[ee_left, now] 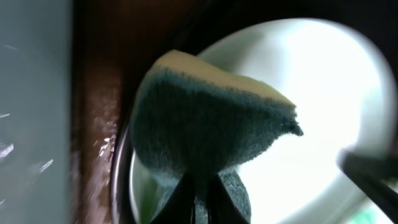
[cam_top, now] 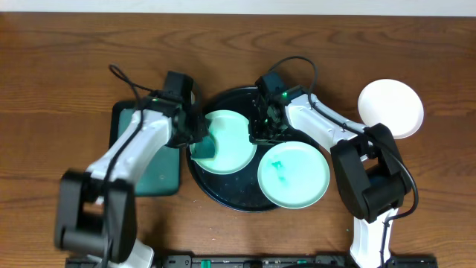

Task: Clean dirty plates on tray and stack at the side
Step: 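Scrub the pale-green plate with the sponge while the right gripper holds it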

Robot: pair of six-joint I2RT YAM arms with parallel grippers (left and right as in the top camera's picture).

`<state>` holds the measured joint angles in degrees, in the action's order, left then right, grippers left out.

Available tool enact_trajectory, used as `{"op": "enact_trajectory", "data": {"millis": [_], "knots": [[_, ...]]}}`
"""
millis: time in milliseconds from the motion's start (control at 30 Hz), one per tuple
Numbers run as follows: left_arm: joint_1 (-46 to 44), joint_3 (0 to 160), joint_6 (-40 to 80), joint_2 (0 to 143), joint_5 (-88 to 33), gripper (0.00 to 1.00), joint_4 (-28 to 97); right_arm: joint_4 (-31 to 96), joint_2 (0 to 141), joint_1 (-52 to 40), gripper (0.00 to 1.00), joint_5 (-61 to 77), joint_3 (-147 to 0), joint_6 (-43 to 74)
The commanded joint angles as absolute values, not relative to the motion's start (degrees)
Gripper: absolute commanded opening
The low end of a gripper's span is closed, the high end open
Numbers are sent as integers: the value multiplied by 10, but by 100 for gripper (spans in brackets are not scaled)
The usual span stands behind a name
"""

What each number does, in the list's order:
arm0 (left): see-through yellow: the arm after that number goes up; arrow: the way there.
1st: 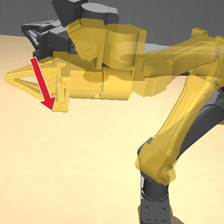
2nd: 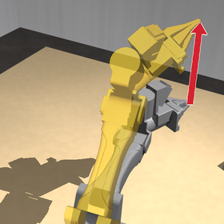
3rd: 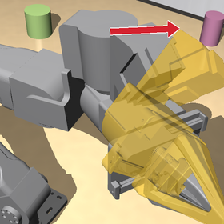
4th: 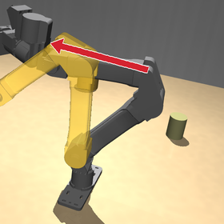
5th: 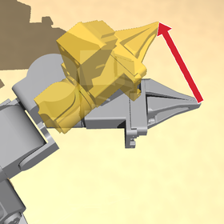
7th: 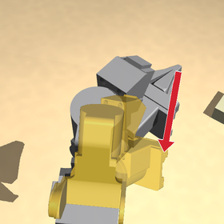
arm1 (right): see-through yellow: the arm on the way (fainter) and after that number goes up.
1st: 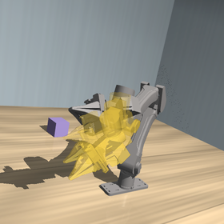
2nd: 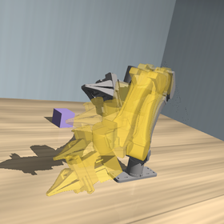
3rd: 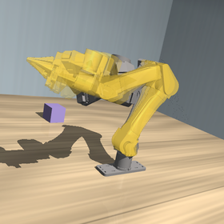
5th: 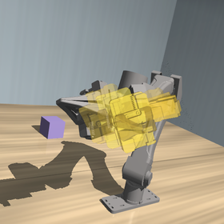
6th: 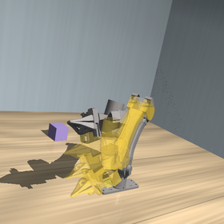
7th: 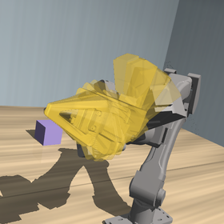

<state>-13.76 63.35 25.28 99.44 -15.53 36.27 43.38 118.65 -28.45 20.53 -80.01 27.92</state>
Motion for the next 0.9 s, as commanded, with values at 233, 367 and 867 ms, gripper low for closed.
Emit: {"op": "enact_trajectory", "data": {"millis": [233,367,867], "knots": [[-197,647,280,1132,-298,7,328,437,1185,-287,1,199,-796,284],[-254,647,283,1133,-361,7,286,438,1185,-287,1,199,-796,284],[-282,647,324,1133,-283,7,225,446,1185,-287,1,199,-796,280]]}}
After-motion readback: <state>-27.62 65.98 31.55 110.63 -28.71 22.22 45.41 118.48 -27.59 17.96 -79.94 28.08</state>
